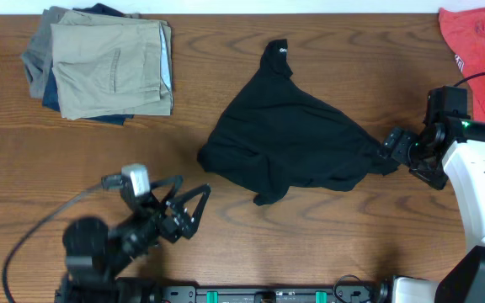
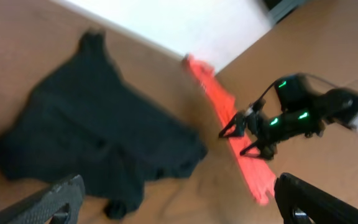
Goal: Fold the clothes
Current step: 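Reach the left gripper to the shirt's lower left edge and grasp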
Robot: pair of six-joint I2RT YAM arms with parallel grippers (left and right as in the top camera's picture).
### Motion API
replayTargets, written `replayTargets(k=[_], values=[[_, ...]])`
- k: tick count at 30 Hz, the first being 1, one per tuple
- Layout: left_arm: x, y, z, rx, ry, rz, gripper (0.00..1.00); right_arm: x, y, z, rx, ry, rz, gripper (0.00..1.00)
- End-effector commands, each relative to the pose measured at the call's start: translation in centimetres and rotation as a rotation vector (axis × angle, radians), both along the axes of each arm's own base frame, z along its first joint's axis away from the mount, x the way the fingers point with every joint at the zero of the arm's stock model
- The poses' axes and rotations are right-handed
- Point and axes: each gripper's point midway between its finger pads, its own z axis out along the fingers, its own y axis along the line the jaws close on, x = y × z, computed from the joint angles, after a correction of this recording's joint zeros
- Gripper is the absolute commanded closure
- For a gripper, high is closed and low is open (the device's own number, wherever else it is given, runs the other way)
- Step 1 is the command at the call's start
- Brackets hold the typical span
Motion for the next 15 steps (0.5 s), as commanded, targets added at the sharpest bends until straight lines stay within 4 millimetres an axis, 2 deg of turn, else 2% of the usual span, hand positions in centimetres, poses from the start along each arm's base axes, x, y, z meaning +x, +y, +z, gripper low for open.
replayTargets(k=[1, 4, 8, 13, 15], values=[[1.0, -0.4, 0.8, 0.149, 0.0, -0.085, 0.02, -0.1, -0.1, -0.2, 0.003, 0.008, -0.019, 0.01], [1.9, -1.1, 0.2, 0.204, 0.109, -0.155, 0.02, -0.1, -0.1, -0.2, 0.003, 0.008, -0.018, 0.01], [2.6, -3.4, -1.5, 0.292, 0.185, -0.268, 0.02, -0.1, -0.1, -0.2, 0.003, 0.008, -0.019, 0.01], [3.0, -5.2, -7.7, 0.599, 0.301, -0.274, 0.02, -0.2, -0.1, -0.2, 0.003, 0.008, -0.019, 0.01], [2.8, -6.1, -9.4, 0.673, 0.32, -0.302, 0.02, -0.1, -0.1, -0.2, 0.003, 0.008, -0.019, 0.01]])
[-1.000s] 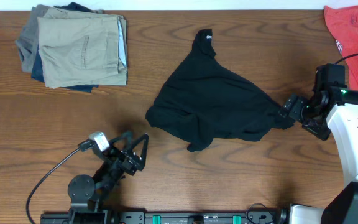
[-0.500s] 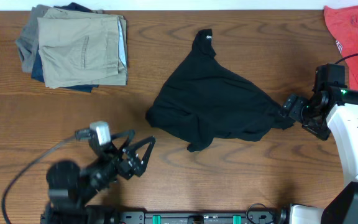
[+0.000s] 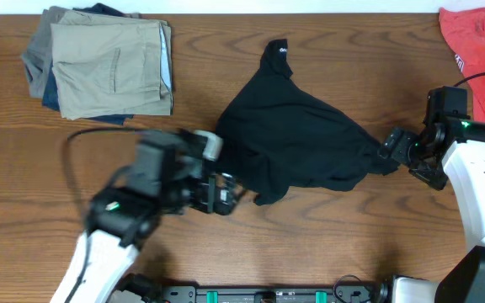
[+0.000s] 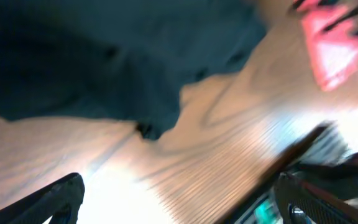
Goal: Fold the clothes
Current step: 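Reach the left gripper to the shirt's lower left edge and grasp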
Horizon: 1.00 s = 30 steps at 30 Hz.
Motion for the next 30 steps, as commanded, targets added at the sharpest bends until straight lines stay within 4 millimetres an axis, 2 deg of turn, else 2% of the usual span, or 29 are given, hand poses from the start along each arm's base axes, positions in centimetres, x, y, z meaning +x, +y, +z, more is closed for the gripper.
replayTargets(k=[1, 4, 9, 13, 18, 22, 30], values=[[1.2, 0.0, -2.9, 0.221, -0.057, -0.015, 0.02, -0.1, -0.1, -0.2, 0.003, 0.006, -0.019, 0.01], [1.8, -0.6, -5.2, 0.322, -0.054, -0.03, 0.02, -0.1, -0.1, -0.2, 0.003, 0.006, -0.019, 0.01], [2.5, -2.2, -8.4, 0.336, 0.029, -0.004, 0.02, -0.1, -0.1, -0.2, 0.003, 0.006, -0.019, 0.01], [2.7, -2.4, -10.8, 0.339, 0.149, 0.11, 0.02, -0.1, -0.1, -0.2, 0.003, 0.006, -0.019, 0.01], [2.2, -2.1, -13.5, 0.4, 0.215, 0.093, 0.02, -0.1, -0.1, -0.2, 0.003, 0.006, -0.019, 0.01], [1.7, -2.2, -15.3, 0.439, 0.246, 0.064, 0.02, -0.1, -0.1, -0.2, 0.003, 0.006, -0.019, 0.01], [0.9, -4.4, -17.1, 0.449, 0.232, -0.006, 0.02, -0.1, -0.1, -0.2, 0.003, 0.006, -0.019, 0.01]])
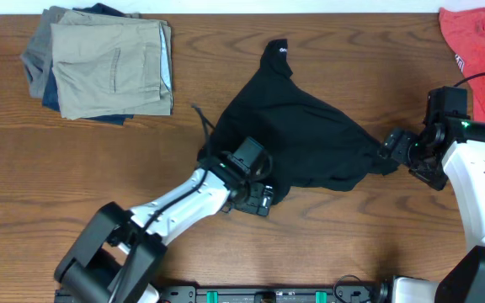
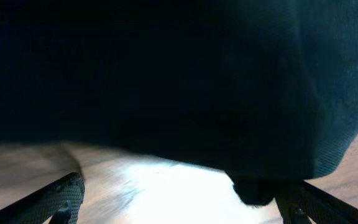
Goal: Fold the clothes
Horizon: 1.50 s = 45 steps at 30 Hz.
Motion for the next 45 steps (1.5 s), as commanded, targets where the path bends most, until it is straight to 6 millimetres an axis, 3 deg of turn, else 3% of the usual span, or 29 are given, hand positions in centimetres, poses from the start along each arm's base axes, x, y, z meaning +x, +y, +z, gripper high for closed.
replayTargets(k=[1, 3, 8, 13, 20, 29, 32, 36, 45], values=[[0.0, -1.0, -0.2, 0.003, -0.01, -0.015, 0.02, -0.1, -0.1, -0.2, 0.002, 0.006, -0.019, 0.01], [-0.3, -1.4, -0.2, 0.001, -0.013, -0.031, 0.01, -0.1, -0.1, -0.2, 0.002, 0.006, -0.018, 0.01], [-0.7, -1.8, -0.2, -0.002, -0.016, -0.049, 0.14, -0.1, -0.1, -0.2, 0.002, 0.006, -0.019, 0.01], [-0.9, -2.1, -0.2, -0.015, -0.005, -0.055, 0.39, -0.1, -0.1, -0.2, 0.002, 0.006, -0.019, 0.01], [-0.8, -2.9, 0.1, -0.056, -0.008, -0.062, 0.44, -0.1, -0.1, -0.2, 0.002, 0.006, -0.019, 0.01], [-0.4, -3.4, 0.3, -0.073, -0.027, -0.069, 0.91, -0.1, -0.1, -0.2, 0.002, 0.006, -0.019, 0.01], [-0.5, -3.5, 0.7, -0.085, -0.027, -0.071, 0.94, -0.1, -0.1, -0.2, 0.002, 0.006, -0.019, 0.01], [-0.6, -4.3, 3.1, -0.158, -0.045, -0.084, 0.94, -0.1, -0.1, -0.2, 0.002, 0.006, -0.018, 0.01], [-1.3, -3.7, 12.8, -0.33, -0.224, -0.087, 0.94, -0.1, -0.1, -0.2, 0.002, 0.006, -0.019, 0.01]])
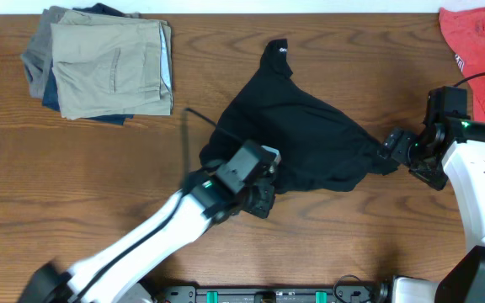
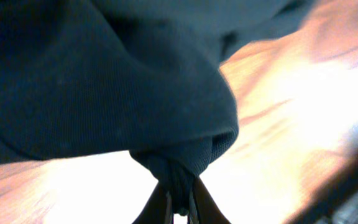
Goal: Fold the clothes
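Observation:
A black garment (image 1: 297, 135) lies crumpled in the middle of the wooden table (image 1: 74, 168). My left gripper (image 1: 259, 199) sits at the garment's near edge, shut on a bunched fold of it. In the left wrist view the dark fingers (image 2: 164, 205) pinch the gathered black fabric (image 2: 178, 174) of the left gripper (image 2: 182, 210), with bright table behind. My right gripper (image 1: 391, 145) rests at the garment's right corner, its fingers pointing at the cloth and looking apart.
A pile of folded clothes (image 1: 108, 63), khaki shorts on top, sits at the far left corner. A red garment (image 1: 478, 38) lies at the far right corner, beside the right arm.
The left gripper was open against the black garment's near edge; now it is shut on a bunch of that edge. The right arm has not moved.
The left gripper started open at the front left of the table, away from the garment. Then it was near the garment's lower left corner, then open at its near edge. Now it pinches that edge. The right gripper stayed at the right corner throughout.

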Robot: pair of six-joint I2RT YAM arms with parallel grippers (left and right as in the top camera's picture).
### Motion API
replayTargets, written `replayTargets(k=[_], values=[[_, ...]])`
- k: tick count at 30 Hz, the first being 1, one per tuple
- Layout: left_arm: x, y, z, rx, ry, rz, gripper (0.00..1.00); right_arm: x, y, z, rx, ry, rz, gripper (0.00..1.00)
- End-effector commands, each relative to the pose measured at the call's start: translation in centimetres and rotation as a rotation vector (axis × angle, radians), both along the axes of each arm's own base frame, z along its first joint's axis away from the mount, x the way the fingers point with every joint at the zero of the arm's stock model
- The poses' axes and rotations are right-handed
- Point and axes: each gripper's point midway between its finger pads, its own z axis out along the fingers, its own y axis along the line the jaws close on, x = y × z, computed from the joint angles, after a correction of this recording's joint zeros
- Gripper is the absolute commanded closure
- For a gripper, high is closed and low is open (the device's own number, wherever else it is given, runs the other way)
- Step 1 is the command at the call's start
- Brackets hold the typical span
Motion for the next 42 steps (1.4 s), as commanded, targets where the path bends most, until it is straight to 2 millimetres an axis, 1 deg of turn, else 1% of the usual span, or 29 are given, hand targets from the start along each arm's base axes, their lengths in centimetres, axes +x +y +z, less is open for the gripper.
replayTargets(k=[1, 4, 6, 9, 12, 15, 17, 24, 26, 28, 30, 31, 32, 33, 34, 35, 36, 38, 39, 40, 42], values=[[-0.5, 0.2, 4.0, -0.076, -0.07, -0.011, 0.94, -0.1, -0.1, -0.2, 0.002, 0.006, -0.019, 0.01], [-1.4, 1.6, 6.4, -0.101, -0.112, 0.005, 0.94, -0.1, -0.1, -0.2, 0.002, 0.006, -0.019, 0.01], [-1.9, 2.9, 7.3, -0.095, -0.13, 0.044, 0.94, -0.1, -0.1, -0.2, 0.002, 0.006, -0.019, 0.01], [-2.6, 5.0, 8.5, -0.085, -0.154, 0.108, 0.94, -0.1, -0.1, -0.2, 0.002, 0.006, -0.019, 0.01], [-3.2, 6.8, 9.2, -0.069, -0.175, 0.159, 0.94, -0.1, -0.2, -0.2, -0.001, 0.006, -0.015, 0.01], [-3.9, 8.0, 9.3, -0.057, -0.177, 0.18, 0.94, -0.5, -2.1, 0.0, -0.129, 0.037, 0.056, 0.01], [-4.2, 8.4, 9.1, -0.044, -0.161, 0.185, 0.94, -0.7, -2.9, 0.1, -0.181, 0.051, 0.091, 0.01], [-5.9, 10.0, 6.6, 0.068, -0.04, 0.215, 0.94, -0.7, -3.3, 0.2, -0.212, 0.063, 0.128, 0.01], [-6.4, 10.6, 5.8, 0.107, 0.005, 0.232, 0.93, -0.3, -3.7, 0.3, -0.234, 0.049, 0.138, 0.01], [-7.0, 11.2, 5.0, 0.148, 0.055, 0.256, 0.94, 0.1, -3.6, 0.4, -0.232, 0.031, 0.136, 0.01], [-7.6, 11.8, 4.2, 0.192, 0.105, 0.291, 0.94, 0.1, -3.7, 0.4, -0.233, 0.032, 0.135, 0.01], [-7.8, 12.0, 3.9, 0.212, 0.131, 0.309, 0.93, 0.2, -3.5, 0.4, -0.224, 0.023, 0.131, 0.01], [-7.9, 12.2, 3.6, 0.227, 0.151, 0.325, 0.92, 0.7, -2.9, 0.4, -0.186, -0.002, 0.114, 0.01], [-8.1, 12.3, 3.3, 0.24, 0.17, 0.342, 0.84, 1.0, -2.1, 0.3, -0.135, -0.02, 0.107, 0.01], [-8.1, 12.3, 3.0, 0.253, 0.189, 0.36, 0.71, 1.1, -1.0, 0.1, -0.072, -0.03, 0.12, 0.01], [-8.1, 12.3, 2.8, 0.26, 0.202, 0.374, 0.42, 1.0, -0.2, 0.1, -0.028, -0.035, 0.13, 0.01], [-8.0, 12.2, 2.5, 0.266, 0.216, 0.393, 0.27, 1.1, 0.6, 0.1, 0.016, -0.041, 0.139, 0.01], [-7.7, 11.9, 2.2, 0.27, 0.227, 0.407, 0.17, 1.2, 1.6, 0.1, 0.071, -0.054, 0.151, 0.01], [-7.6, 11.7, 2.0, 0.271, 0.232, 0.407, 0.09, 1.3, 2.0, 0.2, 0.093, -0.059, 0.156, 0.01], [-7.4, 11.4, 1.8, 0.271, 0.237, 0.406, 0.04, 1.3, 2.3, 0.2, 0.11, -0.063, 0.159, 0.01], [-7.1, 10.9, 1.3, 0.277, 0.25, 0.403, 0.03, 1.3, 2.8, 0.2, 0.135, -0.066, 0.165, 0.01]])
